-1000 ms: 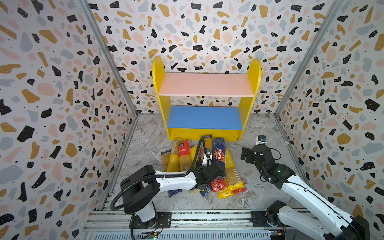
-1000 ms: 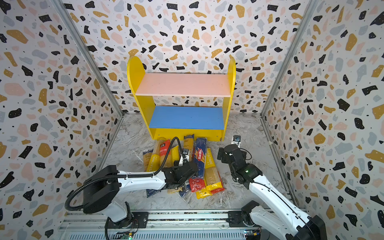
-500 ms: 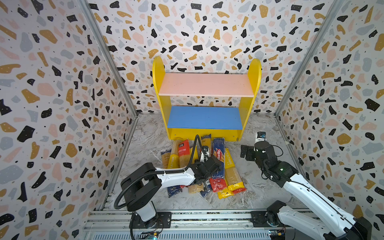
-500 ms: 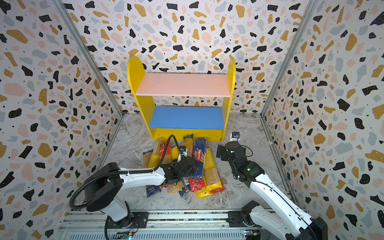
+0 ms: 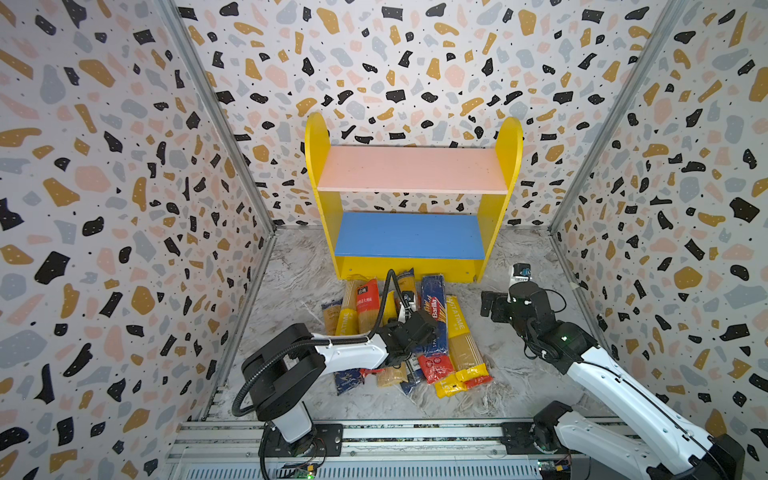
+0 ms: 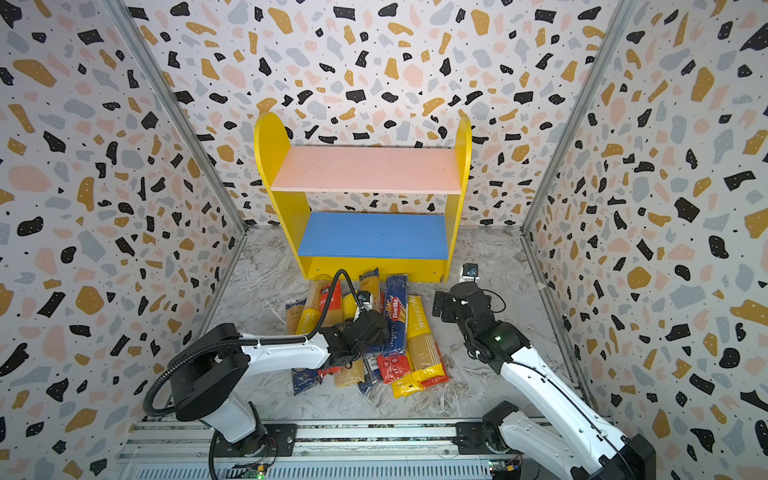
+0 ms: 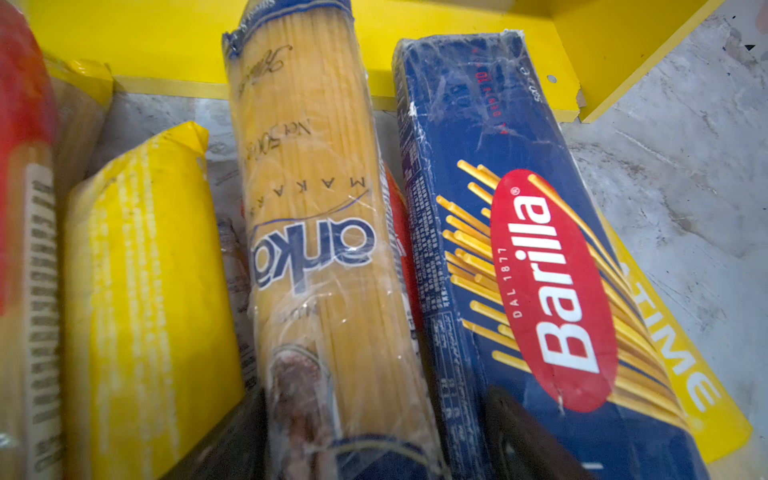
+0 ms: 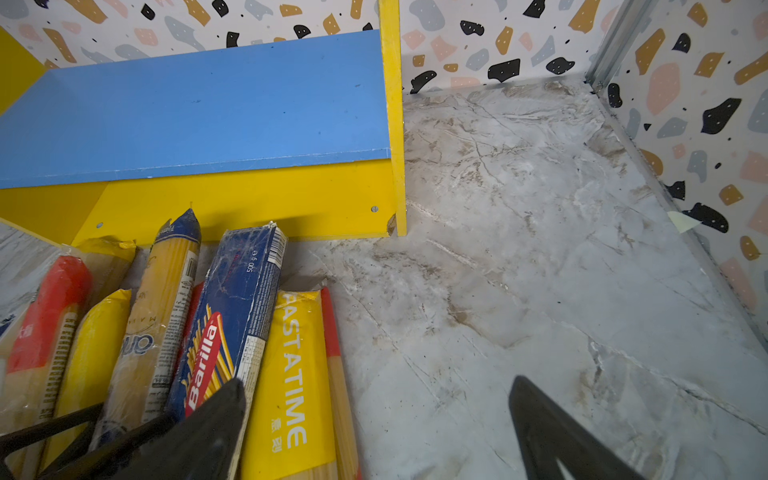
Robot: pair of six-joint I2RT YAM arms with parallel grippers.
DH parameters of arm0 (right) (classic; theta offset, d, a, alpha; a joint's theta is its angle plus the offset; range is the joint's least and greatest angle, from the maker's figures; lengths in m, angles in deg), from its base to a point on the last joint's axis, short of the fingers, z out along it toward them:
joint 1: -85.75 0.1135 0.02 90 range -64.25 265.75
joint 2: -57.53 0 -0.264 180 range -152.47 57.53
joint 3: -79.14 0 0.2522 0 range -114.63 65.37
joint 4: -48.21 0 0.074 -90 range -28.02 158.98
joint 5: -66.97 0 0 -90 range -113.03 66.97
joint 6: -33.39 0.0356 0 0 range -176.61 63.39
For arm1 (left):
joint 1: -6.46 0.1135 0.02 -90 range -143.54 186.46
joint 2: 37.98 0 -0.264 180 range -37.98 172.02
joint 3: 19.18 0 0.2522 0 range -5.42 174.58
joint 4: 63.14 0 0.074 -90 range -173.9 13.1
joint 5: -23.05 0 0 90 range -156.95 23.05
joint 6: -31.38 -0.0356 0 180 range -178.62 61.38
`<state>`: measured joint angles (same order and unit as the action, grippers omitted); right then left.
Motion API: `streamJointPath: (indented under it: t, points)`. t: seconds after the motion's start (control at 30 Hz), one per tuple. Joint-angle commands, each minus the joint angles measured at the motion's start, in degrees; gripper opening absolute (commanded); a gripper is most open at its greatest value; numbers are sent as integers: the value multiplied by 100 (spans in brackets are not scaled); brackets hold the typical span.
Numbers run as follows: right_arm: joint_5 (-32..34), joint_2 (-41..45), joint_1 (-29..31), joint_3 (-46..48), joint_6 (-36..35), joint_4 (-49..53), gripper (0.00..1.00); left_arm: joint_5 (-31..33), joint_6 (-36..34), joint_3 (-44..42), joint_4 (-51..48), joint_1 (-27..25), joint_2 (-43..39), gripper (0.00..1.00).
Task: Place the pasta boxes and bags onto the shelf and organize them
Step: 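Lower the left gripper and close it on the clear onko spaghetti bag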
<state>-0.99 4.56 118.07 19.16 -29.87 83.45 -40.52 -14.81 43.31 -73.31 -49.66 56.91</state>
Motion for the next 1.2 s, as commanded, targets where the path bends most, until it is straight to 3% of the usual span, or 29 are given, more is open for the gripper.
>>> streamJointPath:
  t: [0.0, 0.4, 1.17]
  points:
    - [-16, 45, -6, -247, 59, 179, 99, -500, -54, -286, -189, 46, 193, 79]
    - [-84, 46, -6, -188, 121, 103, 99, -160, 127, -794, -582, 41, -982, 80]
    - [-8, 200, -8, -21, 130, 174, 99, -792, 192, -184, -234, -11, -84, 76]
